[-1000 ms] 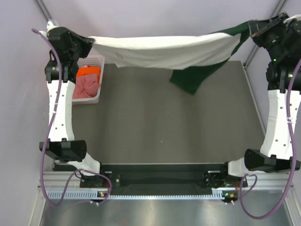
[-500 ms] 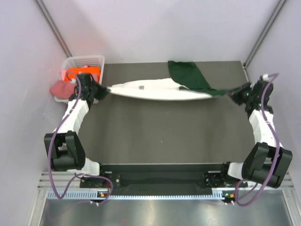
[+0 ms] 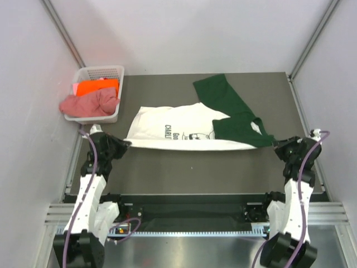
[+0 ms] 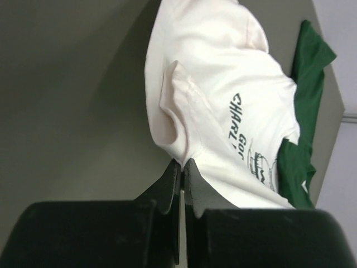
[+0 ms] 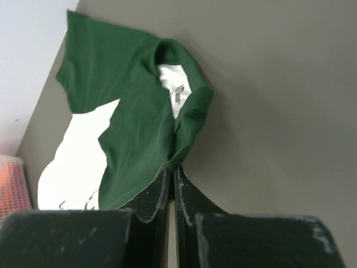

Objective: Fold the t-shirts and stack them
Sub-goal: Fold the tshirt

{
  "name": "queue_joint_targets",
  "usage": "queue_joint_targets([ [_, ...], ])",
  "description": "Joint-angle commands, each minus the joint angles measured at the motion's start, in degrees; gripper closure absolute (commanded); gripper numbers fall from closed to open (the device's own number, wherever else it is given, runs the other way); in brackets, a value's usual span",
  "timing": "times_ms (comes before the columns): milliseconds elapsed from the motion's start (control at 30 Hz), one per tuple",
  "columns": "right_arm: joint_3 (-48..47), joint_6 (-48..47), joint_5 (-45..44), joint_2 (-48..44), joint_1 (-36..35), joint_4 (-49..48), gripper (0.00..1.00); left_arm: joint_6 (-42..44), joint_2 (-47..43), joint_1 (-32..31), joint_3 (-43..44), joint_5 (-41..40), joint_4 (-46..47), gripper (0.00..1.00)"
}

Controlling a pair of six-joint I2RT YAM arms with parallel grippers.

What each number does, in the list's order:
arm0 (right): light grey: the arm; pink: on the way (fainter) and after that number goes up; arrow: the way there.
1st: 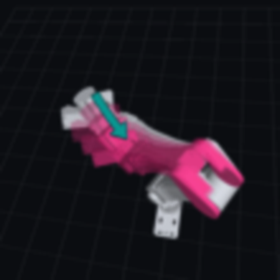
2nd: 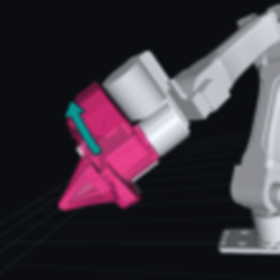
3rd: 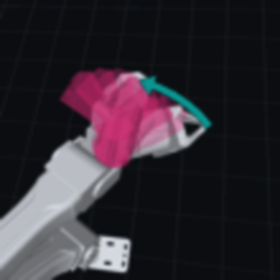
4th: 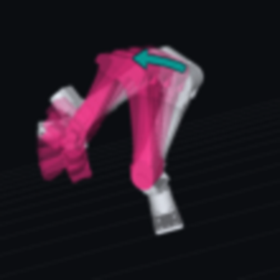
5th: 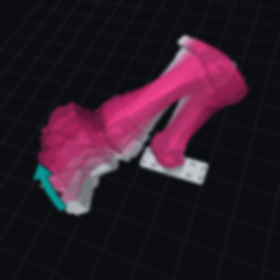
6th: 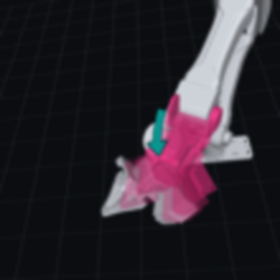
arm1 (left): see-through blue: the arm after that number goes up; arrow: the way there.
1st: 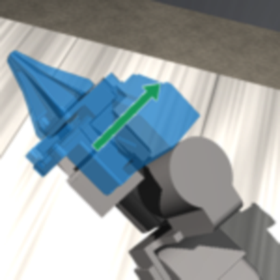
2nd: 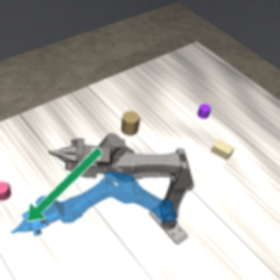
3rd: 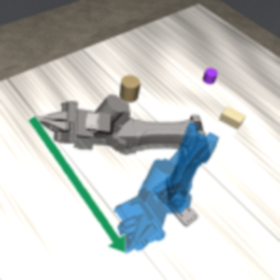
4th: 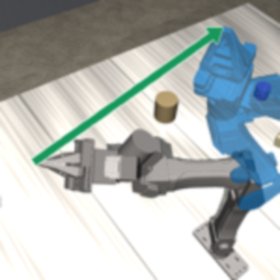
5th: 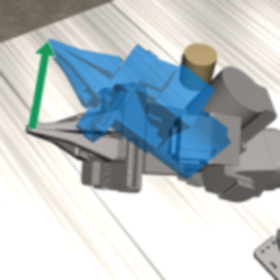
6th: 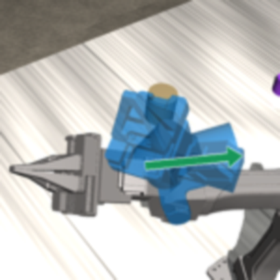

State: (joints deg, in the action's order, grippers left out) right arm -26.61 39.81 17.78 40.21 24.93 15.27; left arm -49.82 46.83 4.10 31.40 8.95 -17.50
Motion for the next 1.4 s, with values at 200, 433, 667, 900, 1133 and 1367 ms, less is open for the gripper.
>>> queue_joint_targets([
  [200,2.6,-0.9,-13.6,-22.4,0.8,16.9,0.49,-0.6,-18.0,0.5,-6.6,-8.5,-16.5,0.86],
  [433,0.2,-2.5,-14.6,-29.7,0.8,18.5,0.30,-1.9,-20.2,0.5,-1.6,-10.4,-22.9,0.03],
  [667,-6.2,-7.6,-3.1,-14.1,0.6,7.4,0.36,5.6,-8.9,0.5,5.5,-3.0,-12.8,0.02],
  [900,-20.7,-12.4,-5.2,12.1,-10.3,-0.1,0.41,11.9,15.2,0.3,18.3,4.6,-2.3,0.11],
  [1133,-40.9,-16.5,-8.8,40.0,-19.2,1.3,0.41,12.6,37.6,-0.5,31.1,0.5,1.4,0.28],
  [1367,-63.3,-19.7,-12.1,62.2,-24.5,5.0,0.39,12.1,55.7,-3.9,42.2,-3.0,2.7,0.35],
])
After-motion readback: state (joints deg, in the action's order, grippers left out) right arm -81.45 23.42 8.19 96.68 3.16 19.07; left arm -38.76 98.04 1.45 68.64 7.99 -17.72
